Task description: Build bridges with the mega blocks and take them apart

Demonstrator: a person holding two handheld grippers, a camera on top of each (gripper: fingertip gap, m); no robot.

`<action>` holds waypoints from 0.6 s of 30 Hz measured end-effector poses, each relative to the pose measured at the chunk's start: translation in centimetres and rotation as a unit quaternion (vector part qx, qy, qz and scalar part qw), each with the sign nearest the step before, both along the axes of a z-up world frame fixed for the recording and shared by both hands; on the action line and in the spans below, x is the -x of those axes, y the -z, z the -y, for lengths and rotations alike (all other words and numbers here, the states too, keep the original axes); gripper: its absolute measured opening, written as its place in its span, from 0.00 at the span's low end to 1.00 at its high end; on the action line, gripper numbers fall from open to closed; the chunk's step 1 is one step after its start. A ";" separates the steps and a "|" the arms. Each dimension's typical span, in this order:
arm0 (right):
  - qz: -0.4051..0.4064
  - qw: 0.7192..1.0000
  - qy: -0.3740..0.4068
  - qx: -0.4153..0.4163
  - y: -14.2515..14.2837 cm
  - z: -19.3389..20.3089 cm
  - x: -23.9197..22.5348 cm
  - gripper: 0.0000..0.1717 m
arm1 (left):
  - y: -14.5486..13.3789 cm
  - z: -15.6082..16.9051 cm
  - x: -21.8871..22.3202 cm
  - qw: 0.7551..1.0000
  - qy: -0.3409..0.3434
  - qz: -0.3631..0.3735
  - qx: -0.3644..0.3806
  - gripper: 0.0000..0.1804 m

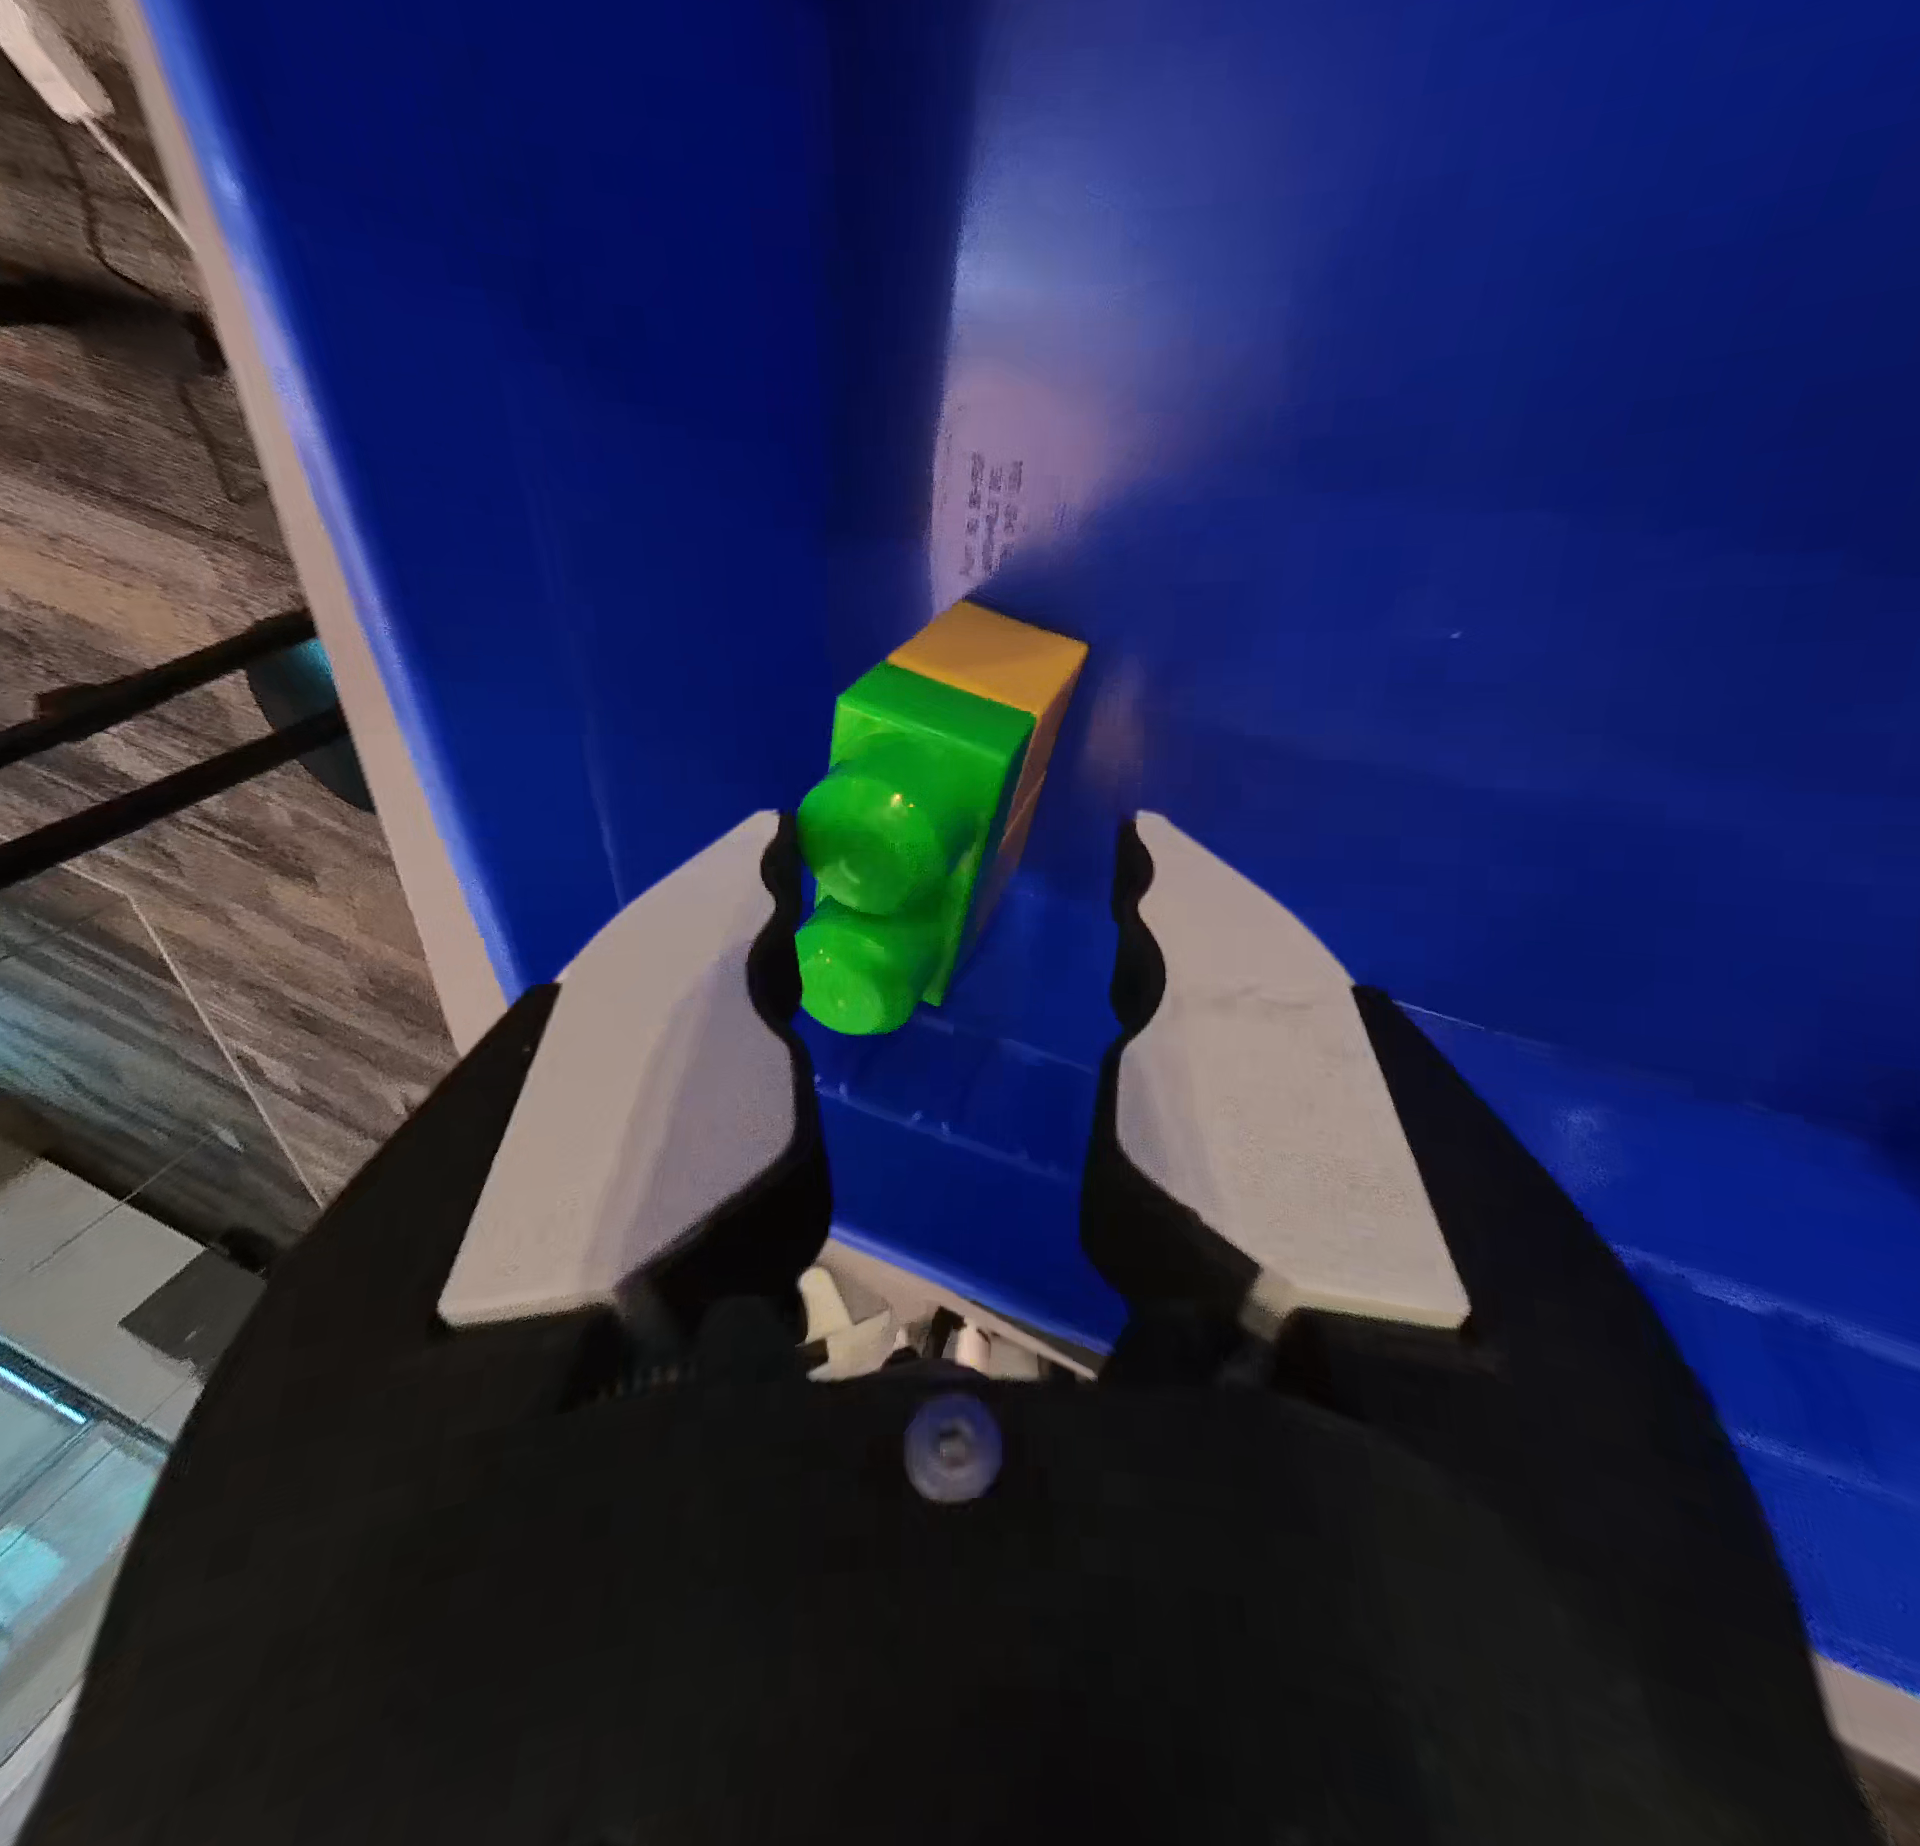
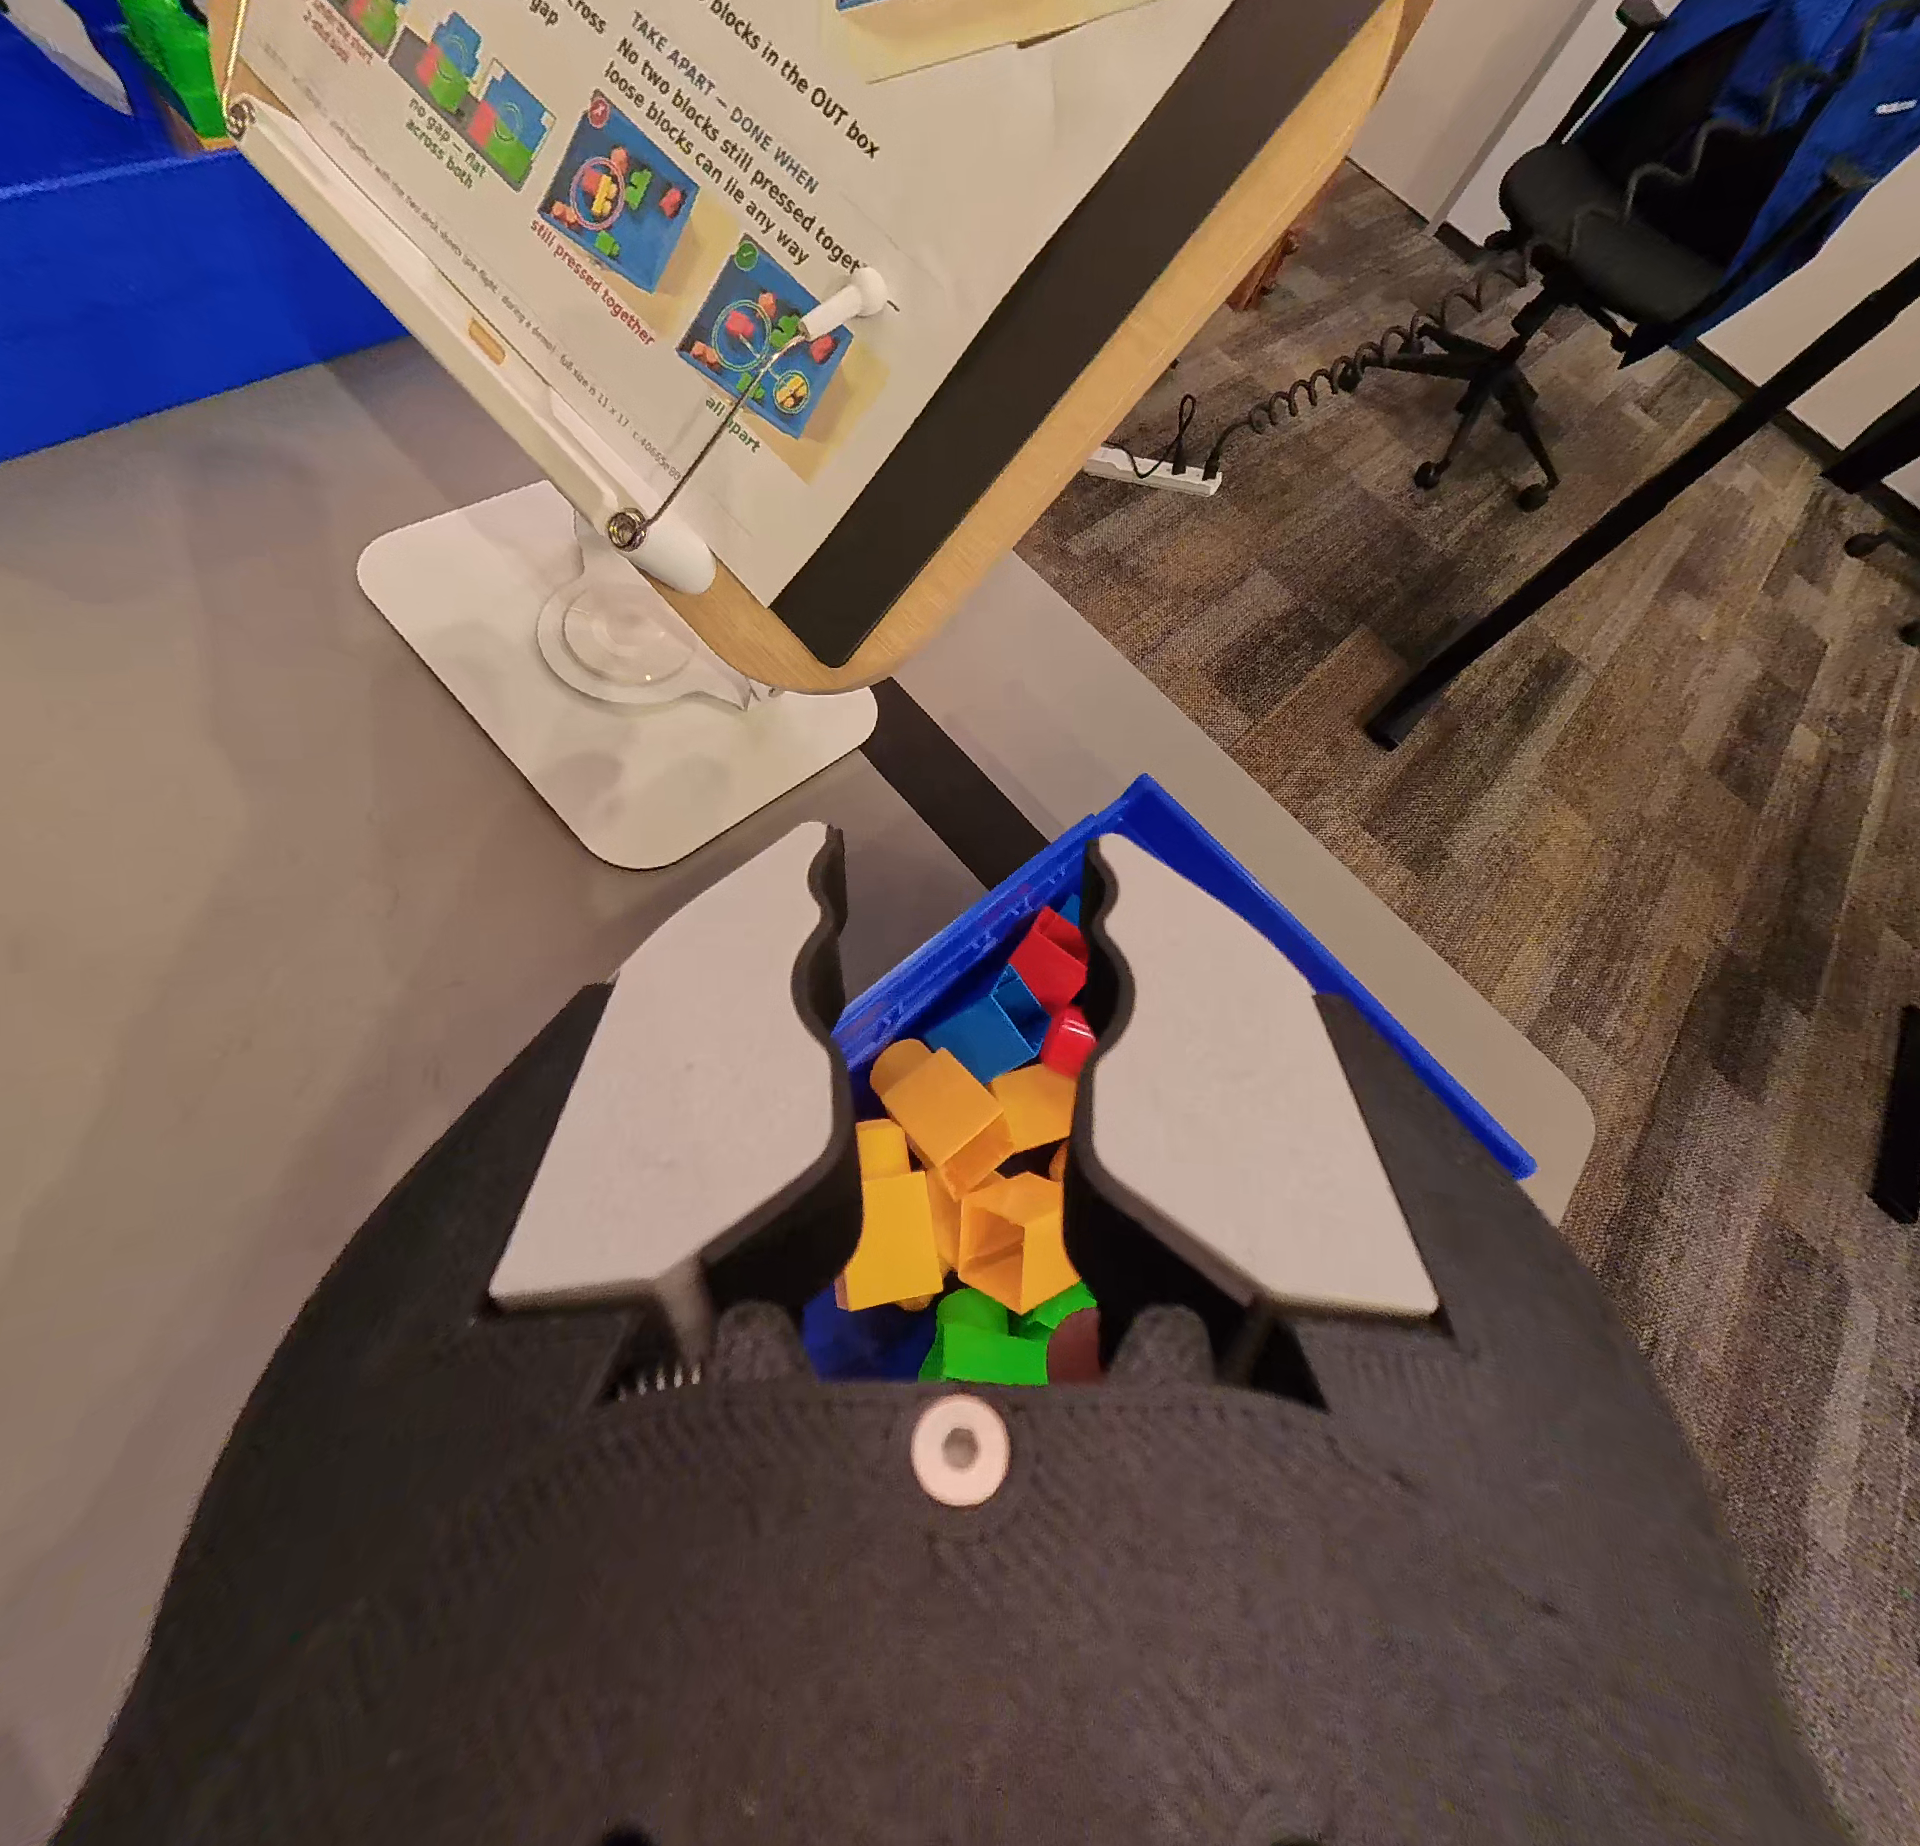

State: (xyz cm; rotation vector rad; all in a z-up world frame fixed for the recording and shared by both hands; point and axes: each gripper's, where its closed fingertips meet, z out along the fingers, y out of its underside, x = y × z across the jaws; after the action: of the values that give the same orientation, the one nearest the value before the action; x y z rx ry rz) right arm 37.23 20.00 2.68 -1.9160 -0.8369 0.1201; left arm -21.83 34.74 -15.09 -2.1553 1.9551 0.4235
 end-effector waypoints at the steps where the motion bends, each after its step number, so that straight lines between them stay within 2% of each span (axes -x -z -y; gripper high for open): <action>1: 0.002 1.000 -0.001 0.001 0.1 0.0 0.1 0.25 | 0.5 -0.3 0.4 1.000 -0.001 -0.011 0.005 0.32; 4: 0.006 1.000 -0.005 0.003 0.3 -0.1 0.5 0.25 | 1.8 -1.1 1.8 0.998 -0.021 -0.049 0.017 0.34; 6: 0.008 1.000 -0.007 0.005 0.5 -0.2 0.7 0.25 | 2.9 -1.0 1.9 0.997 -0.036 -0.046 0.041 0.29; 7: 0.009 1.000 -0.008 0.006 0.6 -0.2 0.8 0.25 | 3.3 -0.7 1.8 0.997 -0.040 -0.046 0.056 0.23; 11: 0.013 1.000 -0.016 -0.004 0.3 -0.1 1.3 0.25 | 2.3 -1.0 1.7 0.996 -0.075 -0.016 0.035 0.22; 13: 0.014 0.999 -0.026 -0.020 -0.3 0.2 1.8 0.24 | 0.8 -0.6 0.9 0.994 -0.096 0.038 0.021 0.22; 15: 0.017 0.998 -0.044 -0.047 -1.3 0.8 2.7 0.23 | -1.8 0.3 -0.9 0.984 -0.116 0.138 0.011 0.21; 16: 0.020 0.996 -0.059 -0.062 -1.9 1.2 3.4 0.23 | -3.4 0.9 -2.2 0.972 -0.123 0.201 0.007 0.21; 18: 0.023 0.991 -0.091 -0.098 -3.1 2.2 5.2 0.22 | -7.2 3.1 -5.7 0.933 -0.121 0.338 0.021 0.21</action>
State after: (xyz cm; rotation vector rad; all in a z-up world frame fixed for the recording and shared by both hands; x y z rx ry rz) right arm 32.04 17.76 5.80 -1.6632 -1.0150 0.1007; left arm -16.16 31.61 -7.89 -2.1682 1.3324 -0.3070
